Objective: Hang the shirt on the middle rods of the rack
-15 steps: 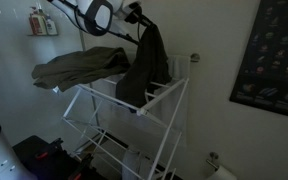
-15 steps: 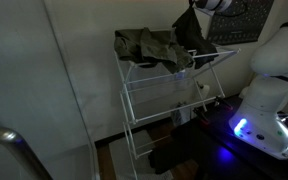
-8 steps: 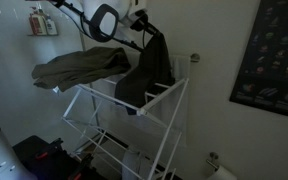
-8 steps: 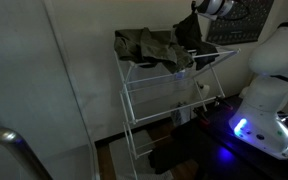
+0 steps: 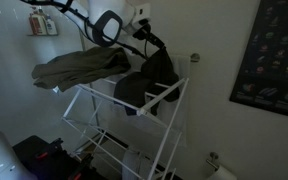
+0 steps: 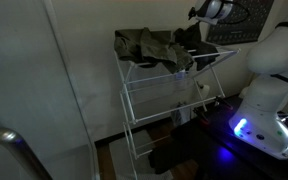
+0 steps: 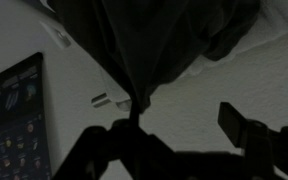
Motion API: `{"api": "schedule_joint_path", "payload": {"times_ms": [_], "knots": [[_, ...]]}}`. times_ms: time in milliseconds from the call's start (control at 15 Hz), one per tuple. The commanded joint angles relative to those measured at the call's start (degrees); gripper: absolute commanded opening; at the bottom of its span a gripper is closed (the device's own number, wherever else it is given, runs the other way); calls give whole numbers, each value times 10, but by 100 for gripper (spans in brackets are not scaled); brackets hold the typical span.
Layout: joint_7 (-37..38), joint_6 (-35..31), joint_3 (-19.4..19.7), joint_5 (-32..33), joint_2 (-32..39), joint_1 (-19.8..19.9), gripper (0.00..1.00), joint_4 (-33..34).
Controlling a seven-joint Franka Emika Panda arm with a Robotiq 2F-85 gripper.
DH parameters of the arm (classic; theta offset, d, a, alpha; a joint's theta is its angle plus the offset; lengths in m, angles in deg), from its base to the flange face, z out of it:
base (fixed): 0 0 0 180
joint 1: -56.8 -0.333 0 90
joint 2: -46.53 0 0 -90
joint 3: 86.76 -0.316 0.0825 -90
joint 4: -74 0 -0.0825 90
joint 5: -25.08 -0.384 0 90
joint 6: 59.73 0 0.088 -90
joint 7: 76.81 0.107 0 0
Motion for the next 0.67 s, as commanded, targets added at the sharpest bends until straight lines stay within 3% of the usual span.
{"api": "schedule_joint_path", "payload": {"times_ms": [0, 333, 400, 600], "knots": [[8, 125, -33, 10, -36, 32, 100, 13], [38, 348, -51, 46, -81, 32, 100, 67], [50, 389, -20, 69, -88, -3, 100, 80], [54, 494, -12, 94, -102, -29, 100, 114]]}}
